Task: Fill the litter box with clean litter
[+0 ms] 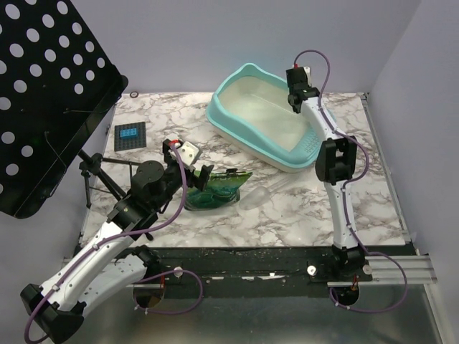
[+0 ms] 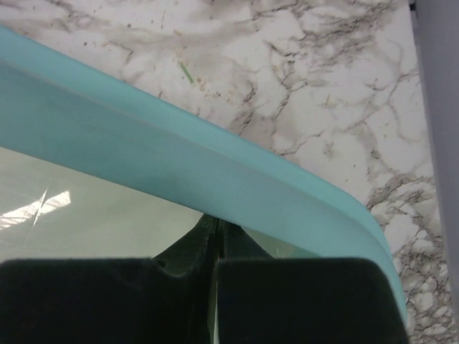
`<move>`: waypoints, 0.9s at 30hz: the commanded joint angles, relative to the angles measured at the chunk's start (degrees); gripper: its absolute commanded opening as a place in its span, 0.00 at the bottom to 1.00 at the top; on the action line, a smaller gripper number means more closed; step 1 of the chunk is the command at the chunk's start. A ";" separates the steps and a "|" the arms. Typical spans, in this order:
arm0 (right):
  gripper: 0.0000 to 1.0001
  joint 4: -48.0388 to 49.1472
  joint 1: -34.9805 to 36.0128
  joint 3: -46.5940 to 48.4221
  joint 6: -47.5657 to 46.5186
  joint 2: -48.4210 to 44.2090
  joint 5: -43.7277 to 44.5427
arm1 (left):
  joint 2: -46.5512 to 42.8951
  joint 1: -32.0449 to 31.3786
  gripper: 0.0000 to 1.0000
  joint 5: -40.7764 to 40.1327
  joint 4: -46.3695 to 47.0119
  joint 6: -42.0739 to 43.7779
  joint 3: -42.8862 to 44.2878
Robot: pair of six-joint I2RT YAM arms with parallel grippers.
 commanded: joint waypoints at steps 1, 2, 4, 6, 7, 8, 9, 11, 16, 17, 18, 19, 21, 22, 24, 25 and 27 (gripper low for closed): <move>0.09 6.48 -0.89 5.11 -6.52 1.37 3.37 | -0.45 -0.32 0.99 -1.61 1.56 0.28 -0.95; 0.08 6.48 -0.89 4.51 -5.82 -0.28 2.24 | -0.27 -0.41 0.99 -1.43 1.56 0.28 -0.95; 0.07 7.87 -0.71 -1.26 -3.72 -5.98 -2.84 | 0.08 -0.32 0.99 -0.82 1.29 0.54 -0.86; 0.15 11.38 -0.45 -9.08 -1.53 -14.23 -7.77 | 0.08 -0.32 0.99 0.23 0.86 0.90 -0.51; 0.22 12.79 -0.36 -12.43 -1.08 -17.67 -10.75 | 0.08 -0.41 0.99 1.11 0.77 1.07 -0.51; 0.31 13.33 -0.18 -14.63 -0.81 -21.44 -15.91 | -0.09 -0.41 0.99 1.81 0.85 1.25 -0.51; 0.41 13.42 -0.01 -17.09 -0.81 -24.44 -19.79 | -0.27 -0.41 0.99 2.60 0.59 1.51 -0.51; 0.56 12.81 0.61 -20.79 -1.33 -31.73 -28.05 | -0.54 -0.41 0.99 5.24 -0.20 2.04 -0.25; 0.80 5.98 4.11 -29.67 -13.86 -45.72 -56.60 | -1.15 -0.67 0.99 4.03 -2.30 -0.14 1.86; 0.81 3.25 5.69 -30.73 -18.78 -47.13 -58.75 | -0.98 -0.67 0.99 3.15 -3.18 -1.29 2.91; 0.81 1.14 7.19 -31.87 -22.65 -48.62 -58.33 | -0.63 -0.67 0.99 1.05 -3.80 -2.95 4.14; 0.82 -0.71 10.07 -33.45 -26.69 -49.60 -57.20 | -0.10 -0.67 0.99 -0.19 -5.11 -4.54 5.28; 0.82 -5.10 13.77 -34.69 -32.34 -50.31 -55.78 | 1.39 -0.58 0.99 -5.45 -8.70 -7.52 8.53; 0.82 -6.86 15.27 -34.61 -34.01 -50.05 -55.78 | 2.27 -0.58 0.99 -8.17 -10.64 -8.67 10.29; 0.82 -9.16 17.47 -35.31 -36.22 -49.52 -56.31 | 3.24 -0.58 0.99 -14.94 -14.15 -12.44 12.40; 0.82 -9.69 18.35 -36.01 -37.18 -49.52 -56.57 | 3.33 -0.67 0.99 -17.49 -16.09 -14.20 13.46; 0.81 -10.22 19.94 -37.41 -39.38 -49.87 -58.15 | 2.55 -0.58 0.99 -21.89 -17.95 -18.68 13.73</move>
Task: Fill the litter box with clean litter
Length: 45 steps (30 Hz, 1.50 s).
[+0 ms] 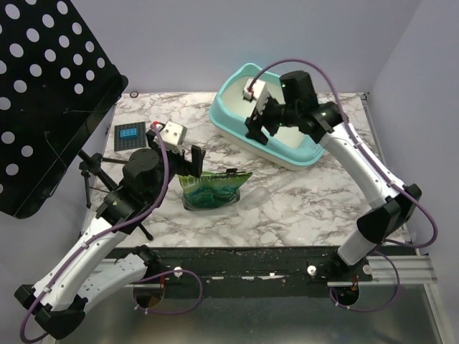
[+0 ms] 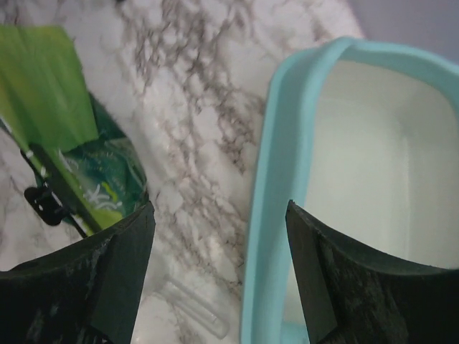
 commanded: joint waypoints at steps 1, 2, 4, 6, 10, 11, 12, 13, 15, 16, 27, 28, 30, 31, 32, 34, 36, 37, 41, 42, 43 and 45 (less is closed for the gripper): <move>0.81 -9.22 2.67 -4.17 -10.05 1.80 -5.02 | -1.46 -0.21 0.99 -15.74 -8.47 -12.88 1.67; 0.81 -9.04 3.47 -5.14 -11.11 1.19 -6.07 | -2.42 -0.30 0.99 -18.28 -8.21 -14.81 0.62; 0.81 -8.16 5.31 -7.16 -13.05 0.13 -7.13 | -4.18 -0.30 0.99 -23.99 -8.21 -19.83 -2.11; 0.81 -7.99 6.98 -8.31 -14.28 -0.31 -8.53 | -4.80 -0.12 0.99 -27.17 -9.17 -20.89 -3.08; 0.81 -8.77 10.58 -9.36 -15.51 -0.14 -8.89 | -2.88 -0.12 0.99 -27.10 -11.81 -22.48 -3.52; 0.81 -8.95 11.20 -9.37 -15.86 0.21 -8.54 | -2.44 -0.12 0.99 -26.48 -11.72 -22.65 -3.87; 0.81 -9.21 11.73 -9.45 -16.04 0.48 -8.10 | -2.08 -0.21 0.99 -25.87 -11.81 -22.74 -3.96; 0.81 -9.30 12.08 -9.63 -16.04 0.92 -7.58 | -1.91 -0.21 0.99 -25.34 -12.07 -22.83 -3.88; 0.81 -9.30 12.52 -9.89 -16.04 1.62 -6.70 | -1.99 -0.12 0.99 -24.29 -11.81 -22.66 -4.14; 0.81 -9.22 12.61 -10.24 -15.87 1.80 -6.61 | -2.25 -0.21 0.99 -23.85 -11.72 -22.57 -4.31; 0.79 -7.81 14.90 -11.74 -15.25 4.35 -5.81 | -3.13 -0.04 0.99 -23.40 -10.93 -21.43 -5.02; 0.78 -7.63 15.16 -11.83 -15.08 4.52 -5.73 | -3.13 0.05 0.99 -23.40 -10.93 -21.34 -5.10; 0.76 -7.55 15.43 -11.65 -15.07 5.05 -5.55 | -3.22 0.05 0.99 -23.40 -10.76 -21.16 -5.19; 0.74 -7.55 15.51 -11.39 -14.90 5.31 -5.38 | -3.22 0.05 0.99 -23.31 -10.84 -21.08 -5.19; 0.72 -7.72 15.51 -11.30 -14.90 5.66 -5.29 | -3.22 -0.03 0.99 -23.40 -10.84 -21.07 -5.19; 0.63 -7.63 15.60 -11.30 -14.73 5.84 -4.76 | -3.22 -0.03 0.99 -23.40 -10.76 -20.99 -5.19; 0.42 -7.46 15.60 -11.30 -14.37 6.02 -4.32 | -3.14 0.05 0.99 -23.14 -10.58 -20.99 -5.28; 0.25 -7.54 15.60 -11.04 -14.28 6.10 -3.71 | -3.13 0.05 0.99 -22.96 -10.58 -20.90 -5.28; 0.01 -6.67 15.69 -11.73 -13.14 5.23 -0.98 | -2.70 0.32 0.99 -22.17 -10.49 -20.90 -5.28; 0.00 -6.23 15.60 -12.17 -13.05 4.62 -0.81 | -2.70 0.40 0.99 -22.08 -10.49 -20.90 -5.28; 0.00 -5.62 15.69 -12.79 -12.71 3.92 -0.63 | -2.61 0.40 0.99 -22.00 -10.49 -20.90 -5.28; 0.00 -4.91 15.69 -13.58 -12.18 2.07 -0.19 | -2.61 0.40 0.99 -21.73 -10.40 -20.90 -5.37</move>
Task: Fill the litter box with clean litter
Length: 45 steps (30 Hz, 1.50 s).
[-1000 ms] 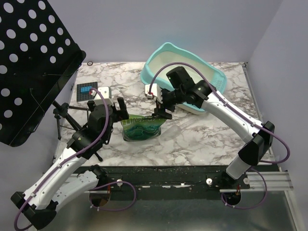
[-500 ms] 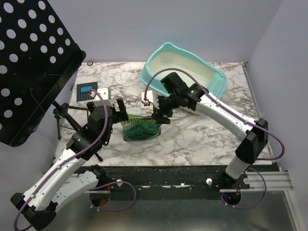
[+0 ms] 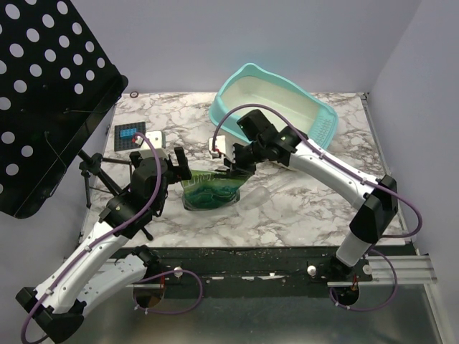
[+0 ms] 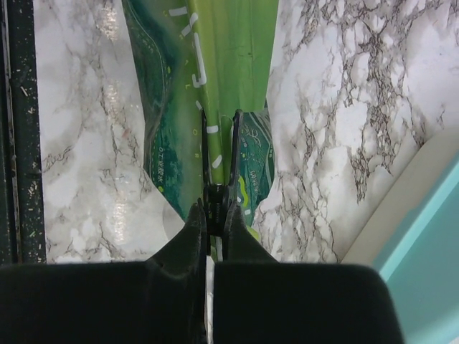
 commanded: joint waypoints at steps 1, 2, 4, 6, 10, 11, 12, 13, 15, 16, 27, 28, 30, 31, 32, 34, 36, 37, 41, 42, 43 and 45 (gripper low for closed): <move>0.00 1.91 0.39 -2.54 2.49 -3.94 3.59 | -0.01 0.32 0.99 1.59 0.31 0.37 -0.87; 0.00 2.52 0.48 -3.16 3.10 -5.00 4.73 | 0.08 0.32 0.99 1.76 0.31 0.37 -0.87; 0.00 3.23 0.30 -3.78 5.03 -7.02 7.10 | 0.17 0.32 0.99 2.38 0.48 0.37 -0.95; 0.00 3.32 0.04 -4.65 6.36 -9.30 8.08 | 0.26 0.32 0.99 2.99 0.48 0.37 -0.95; 0.00 4.98 -2.77 -7.90 10.83 -15.27 8.25 | 0.26 0.32 0.99 4.31 0.83 -0.16 -0.87; 0.00 5.86 -3.73 -8.95 12.85 -16.68 8.86 | 0.17 0.32 0.99 4.66 0.92 -0.25 -0.87; 0.00 6.57 -4.96 -9.92 15.13 -18.35 10.43 | 0.17 0.32 0.99 5.01 1.01 -0.25 -0.95; 0.00 7.79 -6.19 -11.67 17.50 -19.85 12.36 | 0.08 0.32 0.99 5.37 1.10 -0.25 -0.95; 0.00 13.31 -8.65 -15.97 24.17 -23.80 18.85 | -0.01 0.32 0.99 6.42 1.53 -0.07 -1.13; 0.00 13.86 -9.97 -17.39 28.12 -24.60 21.32 | -0.01 0.40 0.99 7.38 1.89 0.10 -1.30; 0.00 8.86 -19.99 -36.37 61.71 -32.34 38.32 | -0.18 0.32 0.99 16.80 5.58 3.18 -3.06; 0.00 8.86 -20.87 -38.65 63.21 -32.95 37.70 | -0.01 0.32 0.99 16.62 5.58 3.18 -3.15; 0.00 9.38 -22.02 -42.52 66.12 -35.23 37.26 | 0.08 0.32 0.99 15.48 5.23 3.18 -3.15; 0.00 10.17 -22.46 -44.54 67.08 -36.46 37.00 | 0.34 0.32 0.99 14.69 4.88 3.01 -3.07; 0.00 10.87 -23.07 -46.13 67.79 -37.34 36.65 | 0.61 0.32 0.99 13.64 4.53 2.74 -2.80; 0.00 11.14 -24.21 -48.77 68.93 -37.44 35.85 | 1.22 0.41 0.99 11.10 3.56 1.87 -2.28; 0.00 11.49 -25.01 -51.14 70.43 -36.65 35.15 | 2.01 0.58 0.99 8.55 2.60 0.90 -1.75; 0.00 12.54 -25.45 -52.54 71.22 -36.04 34.36 | 2.54 0.67 0.99 7.84 1.98 0.81 -1.40; 0.00 19.48 -27.82 -57.47 75.61 -34.37 29.45 | 5.26 1.55 0.99 6.52 -0.56 -0.86 0.53; 0.00 20.45 -28.00 -57.92 75.88 -33.49 29.09 | 5.70 1.72 0.99 6.25 -0.92 -1.30 0.63; 0.00 20.72 -28.17 -58.09 76.14 -32.70 29.52 | 5.97 1.90 0.99 6.25 -1.10 -1.56 0.63; 0.01 21.34 -28.44 -58.53 76.50 -31.38 30.40 | 6.41 2.25 0.99 5.99 -1.10 -2.18 0.63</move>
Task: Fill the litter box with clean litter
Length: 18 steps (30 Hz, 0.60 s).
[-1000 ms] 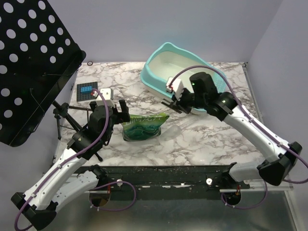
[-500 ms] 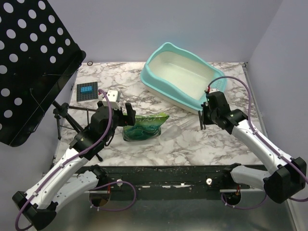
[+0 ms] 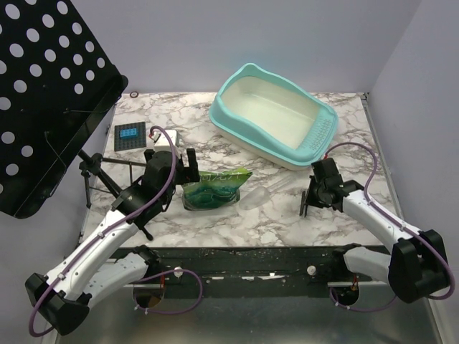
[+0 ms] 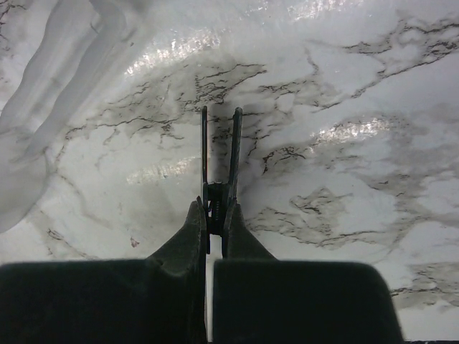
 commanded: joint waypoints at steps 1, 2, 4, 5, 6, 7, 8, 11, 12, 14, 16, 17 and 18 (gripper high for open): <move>0.03 5.88 -0.85 -1.14 3.87 2.26 -1.27 | 0.86 1.00 0.99 -3.13 -2.13 -2.53 1.68; 0.08 6.06 -0.94 -1.40 4.13 2.35 -1.18 | 0.77 1.09 0.99 -3.91 -2.04 -2.88 1.68; 0.24 6.76 -0.94 -1.84 4.40 2.18 -1.36 | 0.60 1.27 0.99 -5.06 -1.86 -3.23 1.68; 0.36 6.94 -0.94 -1.84 4.57 2.00 -1.09 | 0.59 1.44 0.99 -5.76 -1.78 -3.58 1.68; 0.42 6.94 -0.94 -1.93 4.57 1.83 -0.74 | 0.42 1.53 0.99 -6.20 -1.86 -4.02 1.68; 0.48 6.94 -0.94 -2.02 4.49 1.65 -0.39 | 0.42 1.71 0.99 -6.56 -1.95 -4.37 1.76; 0.54 7.03 -0.94 -2.19 4.40 1.39 -0.13 | 0.24 1.88 0.99 -6.99 -2.04 -4.99 1.85; 0.64 7.47 -0.94 -2.02 3.43 0.95 -0.39 | 0.24 3.29 0.99 -7.09 -2.39 -8.41 2.11; 0.67 7.56 -0.94 -1.67 3.08 0.60 -0.74 | 0.33 3.99 0.99 -6.39 -2.56 -9.46 2.20; 0.68 7.82 -0.94 -0.71 2.29 -0.45 -1.88 | 0.59 5.39 0.99 -4.37 -3.53 -11.84 2.47; 0.69 8.00 -0.94 0.43 1.24 -1.95 -3.02 | 1.21 6.97 0.99 -2.00 -5.02 -14.82 2.82; 0.69 8.17 -0.94 0.88 0.45 -2.74 -3.55 | 1.47 7.94 0.99 -0.86 -5.90 -16.05 2.99; 0.69 8.61 -0.94 1.40 -0.34 -3.62 -4.34 | 1.56 8.91 0.99 0.81 -6.43 -17.63 2.99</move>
